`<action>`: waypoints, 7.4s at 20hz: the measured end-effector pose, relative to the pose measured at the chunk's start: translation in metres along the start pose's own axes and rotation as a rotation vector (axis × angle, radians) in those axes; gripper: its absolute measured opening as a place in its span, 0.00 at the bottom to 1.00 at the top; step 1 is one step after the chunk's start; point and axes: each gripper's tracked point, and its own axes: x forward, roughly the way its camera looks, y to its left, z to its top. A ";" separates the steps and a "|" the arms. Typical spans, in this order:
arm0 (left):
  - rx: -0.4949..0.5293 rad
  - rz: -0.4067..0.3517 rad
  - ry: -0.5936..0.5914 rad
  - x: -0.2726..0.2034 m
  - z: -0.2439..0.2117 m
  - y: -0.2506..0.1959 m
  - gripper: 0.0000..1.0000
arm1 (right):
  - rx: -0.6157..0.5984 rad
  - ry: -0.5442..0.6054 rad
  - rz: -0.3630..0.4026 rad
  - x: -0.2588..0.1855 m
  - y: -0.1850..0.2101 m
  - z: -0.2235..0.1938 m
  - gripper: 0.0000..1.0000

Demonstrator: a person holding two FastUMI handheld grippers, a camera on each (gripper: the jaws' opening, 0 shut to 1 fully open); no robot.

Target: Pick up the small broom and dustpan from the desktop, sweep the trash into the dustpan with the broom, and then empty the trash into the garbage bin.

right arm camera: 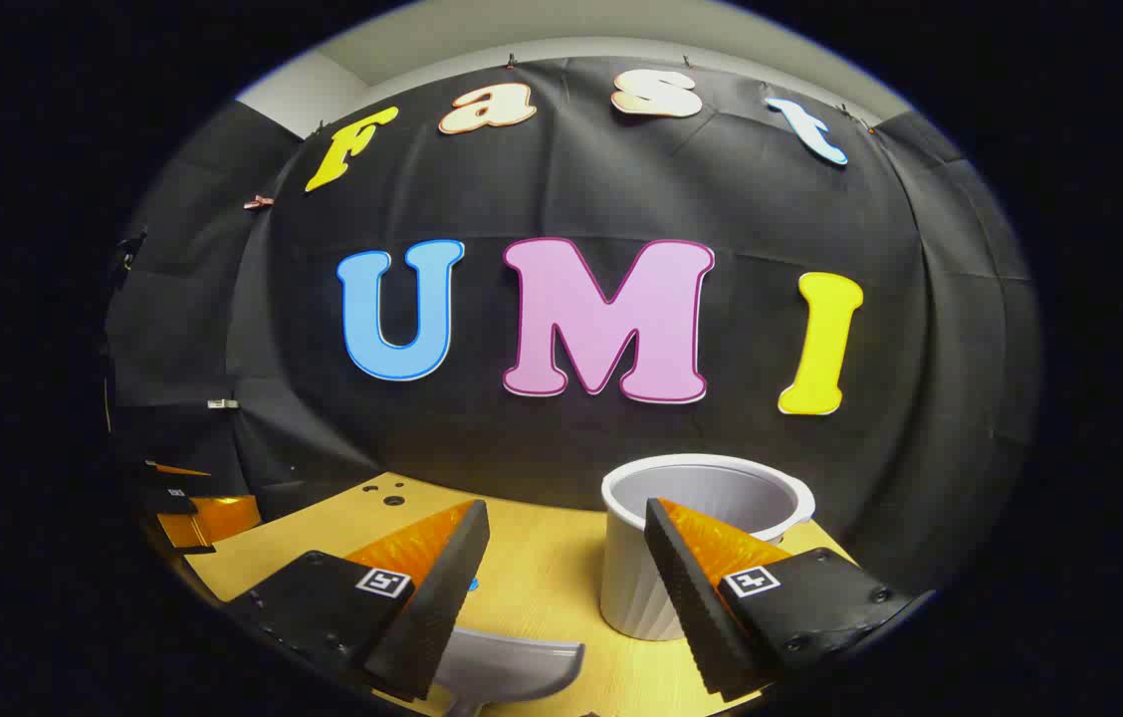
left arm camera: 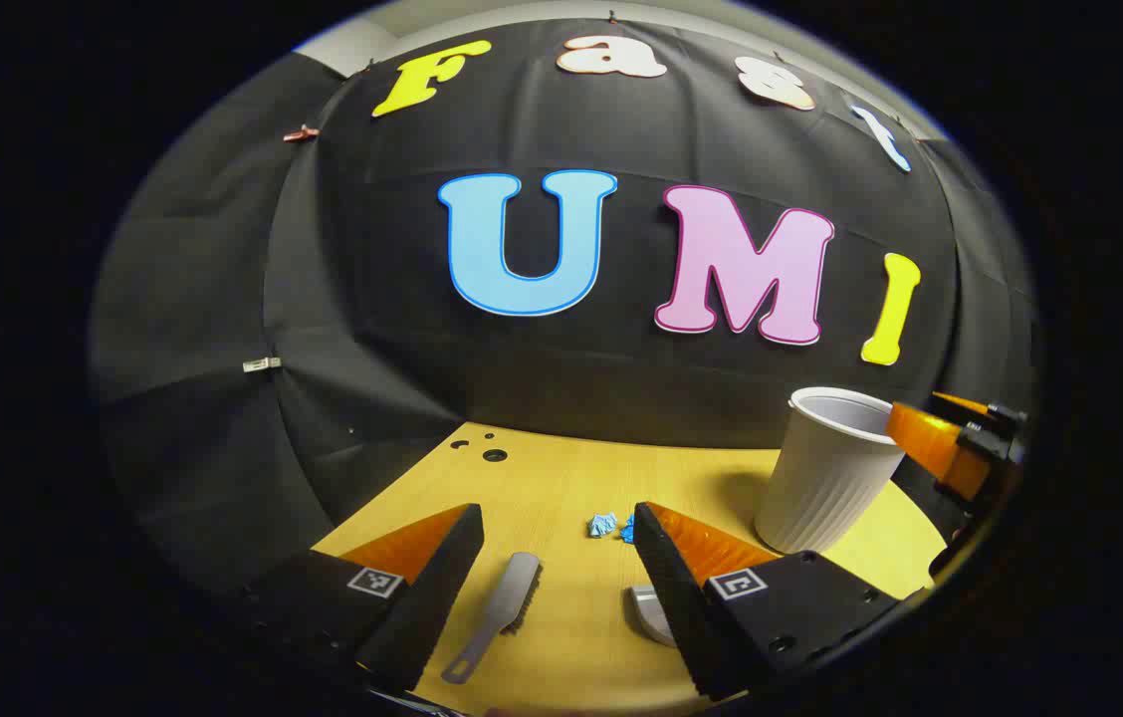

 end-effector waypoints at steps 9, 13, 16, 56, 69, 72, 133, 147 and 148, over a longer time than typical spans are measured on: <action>-0.076 0.065 0.086 0.003 -0.029 0.027 0.96 | 0.011 0.105 0.067 0.001 0.022 -0.036 0.98; -0.087 0.087 0.105 0.003 -0.035 0.035 0.95 | 0.036 0.141 0.096 -0.001 0.033 -0.045 0.98; -0.082 0.097 0.137 0.002 -0.043 0.040 0.95 | 0.056 0.173 0.107 -0.002 0.038 -0.055 0.98; 0.221 -0.083 1.221 0.075 -0.252 0.079 0.75 | 0.210 0.442 0.006 -0.027 0.040 -0.120 0.99; 0.240 -0.264 1.022 0.082 -0.246 0.084 0.24 | 0.158 0.931 0.018 -0.072 0.093 -0.198 1.00; 0.239 -0.280 0.993 0.081 -0.246 0.084 0.24 | 0.116 1.055 -0.029 -0.085 0.086 -0.224 0.99; 1.108 -0.696 1.005 0.239 -0.217 -0.041 0.25 | -0.069 1.318 0.219 -0.108 0.037 -0.304 0.33; 0.821 -1.001 1.226 0.035 -0.264 -0.116 0.25 | -0.106 1.267 0.231 -0.120 0.033 -0.305 0.34; 0.800 -1.016 1.239 0.022 -0.267 -0.119 0.25 | -0.097 1.267 0.229 -0.122 0.034 -0.302 0.34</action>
